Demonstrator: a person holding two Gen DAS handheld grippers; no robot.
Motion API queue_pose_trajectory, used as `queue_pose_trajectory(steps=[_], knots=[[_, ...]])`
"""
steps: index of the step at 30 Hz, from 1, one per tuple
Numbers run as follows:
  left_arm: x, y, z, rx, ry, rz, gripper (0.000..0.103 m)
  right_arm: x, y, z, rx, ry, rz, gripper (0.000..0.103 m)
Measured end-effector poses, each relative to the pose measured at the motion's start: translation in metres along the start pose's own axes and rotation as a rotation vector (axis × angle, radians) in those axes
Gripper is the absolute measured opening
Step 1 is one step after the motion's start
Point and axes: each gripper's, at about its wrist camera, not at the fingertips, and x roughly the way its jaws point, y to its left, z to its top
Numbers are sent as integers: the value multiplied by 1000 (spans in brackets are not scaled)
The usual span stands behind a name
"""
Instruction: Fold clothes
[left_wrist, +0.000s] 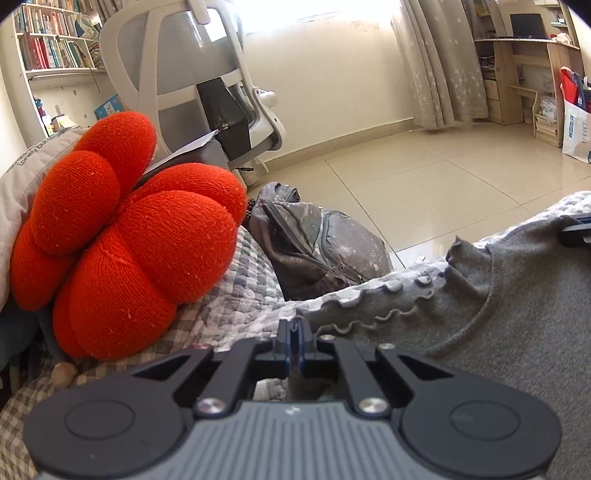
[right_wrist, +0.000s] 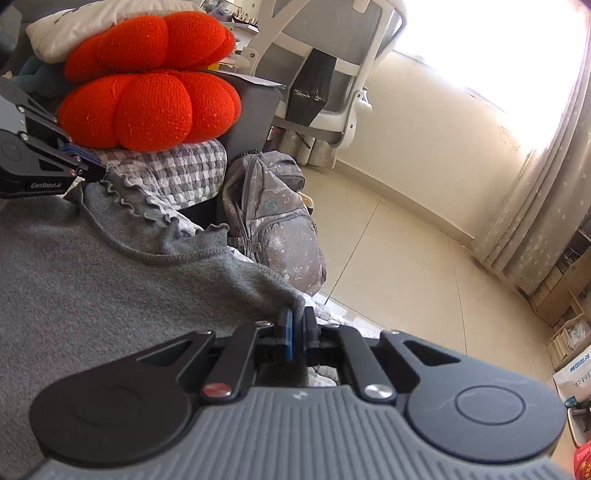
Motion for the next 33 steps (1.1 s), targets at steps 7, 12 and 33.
queue_pose_trajectory(steps=[7, 12, 33], knots=[[-2, 35, 0, -135, 26, 15, 5, 11, -4, -15, 17, 48, -36, 4], [-44, 78, -27, -197, 48, 64, 10, -23, -7, -13, 70, -32, -35, 41], [-120, 123, -181, -161, 153, 328, 15, -140, -54, -122, 264, 61, -134, 44]])
